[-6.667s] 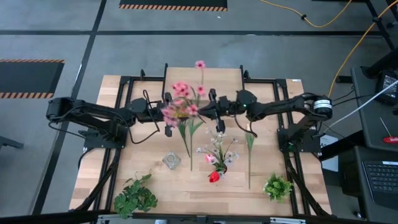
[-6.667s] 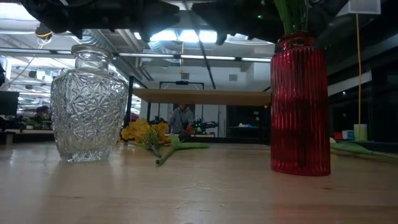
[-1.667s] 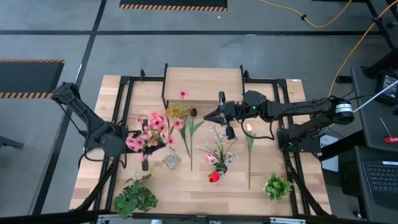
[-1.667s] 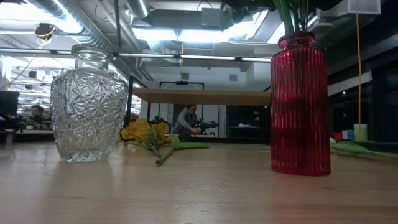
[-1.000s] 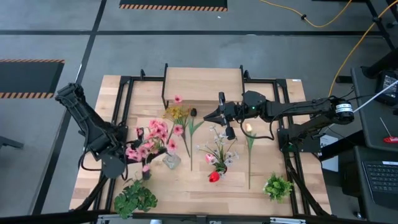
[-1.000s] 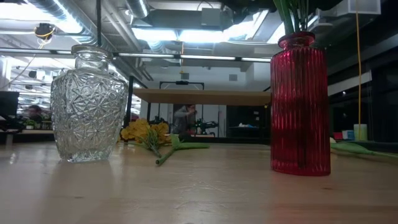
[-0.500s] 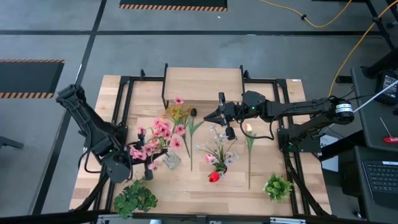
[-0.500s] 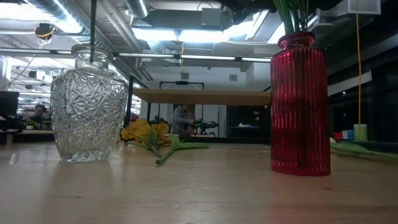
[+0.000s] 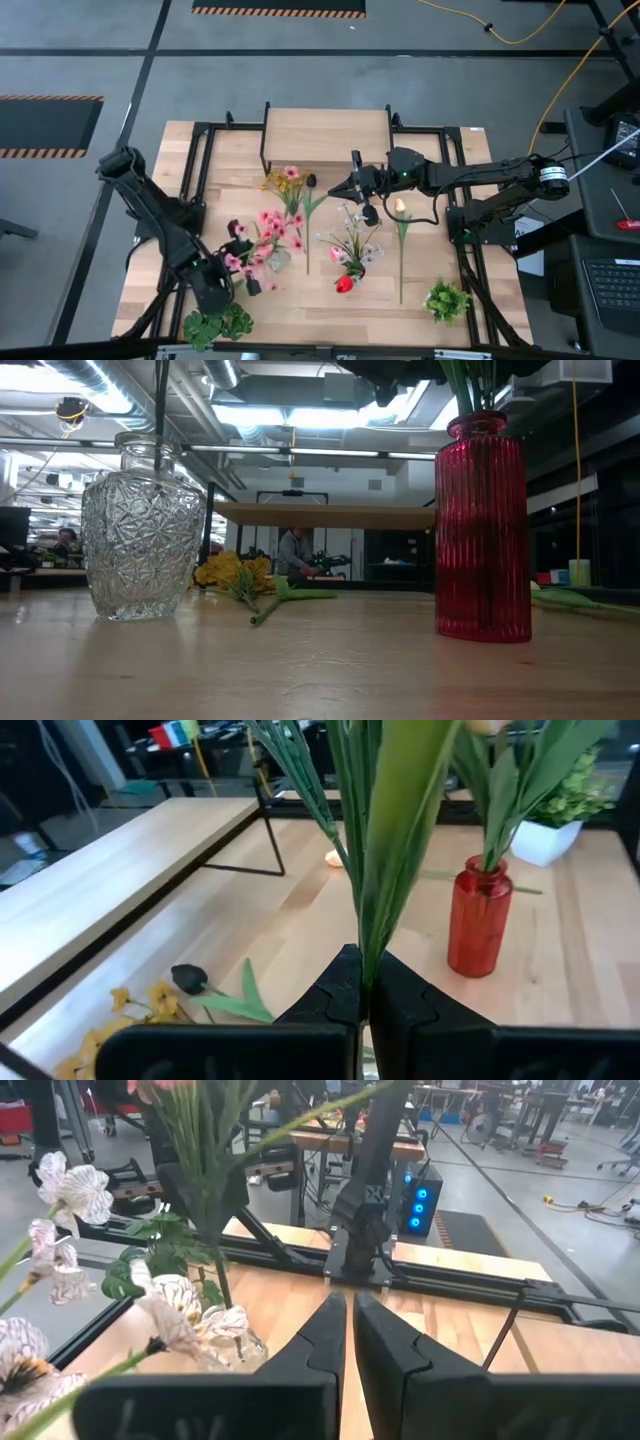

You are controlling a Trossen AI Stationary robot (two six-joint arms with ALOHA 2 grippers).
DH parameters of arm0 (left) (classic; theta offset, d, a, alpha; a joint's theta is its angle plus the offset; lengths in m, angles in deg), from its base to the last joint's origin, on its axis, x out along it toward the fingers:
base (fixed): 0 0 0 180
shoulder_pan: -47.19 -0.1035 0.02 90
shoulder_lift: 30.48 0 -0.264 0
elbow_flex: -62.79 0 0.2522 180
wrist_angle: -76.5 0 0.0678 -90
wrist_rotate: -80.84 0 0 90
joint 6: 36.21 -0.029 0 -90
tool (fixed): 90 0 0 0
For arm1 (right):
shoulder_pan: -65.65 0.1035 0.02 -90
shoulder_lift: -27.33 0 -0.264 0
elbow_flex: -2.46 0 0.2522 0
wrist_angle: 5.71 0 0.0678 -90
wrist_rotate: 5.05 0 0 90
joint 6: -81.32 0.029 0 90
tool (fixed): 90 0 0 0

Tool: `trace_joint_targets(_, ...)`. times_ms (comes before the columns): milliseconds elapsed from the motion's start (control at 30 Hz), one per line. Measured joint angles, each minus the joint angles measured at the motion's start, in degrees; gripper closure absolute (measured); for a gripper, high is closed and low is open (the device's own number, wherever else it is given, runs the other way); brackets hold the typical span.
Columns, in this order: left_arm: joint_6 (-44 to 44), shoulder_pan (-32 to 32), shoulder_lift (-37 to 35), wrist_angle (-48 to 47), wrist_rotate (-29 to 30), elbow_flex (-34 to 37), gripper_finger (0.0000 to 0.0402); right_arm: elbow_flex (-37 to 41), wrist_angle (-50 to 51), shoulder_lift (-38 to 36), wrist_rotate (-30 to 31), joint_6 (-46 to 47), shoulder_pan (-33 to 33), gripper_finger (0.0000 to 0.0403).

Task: Pick and place flowers into a vace then onto a shelf
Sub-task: Put the pink flowers into the transparent vase, then put the yellow flowers into the transparent vase

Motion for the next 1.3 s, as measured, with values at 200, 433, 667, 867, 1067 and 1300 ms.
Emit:
trace_joint_targets(200, 8.23, 0.0, 1.55, -4.15, 0.26, 0.0, 0.0398, 0.0, -0.01, 0.01, -0.01, 0.07, 0.0, 0.0375)
trace_joint_targets(433, 13.03, 0.0, 3.32, -5.05, 0.35, 0.02, 0.0398, 0.0, -0.01, 0.02, -0.01, 0.11, 0.0, 0.0375)
trace_joint_targets(667, 15.64, -0.42, 6.12, -5.05, 0.48, 0.02, 0.0387, 0.0, 0.18, 0.02, -0.01, 0.17, 0.0, 0.0375)
trace_joint_targets(867, 17.76, -0.44, 6.43, -5.05, 0.04, 0.02, 0.0333, 0.0, 0.36, 0.09, -0.01, 0.22, 0.0, 0.0375)
trace_joint_targets(1067, 17.97, -0.44, 6.18, -5.15, -2.2, 0.02, 0.0279, 0.0, 0.7, 0.11, -0.01, 0.24, 0.0, 0.0375)
trace_joint_targets(1300, 13.1, 0.61, 1.39, -5.54, -4.85, 0.02, 0.025, 0.0, 2.14, -0.08, -0.01, 2.98, 0.0, 0.0375)
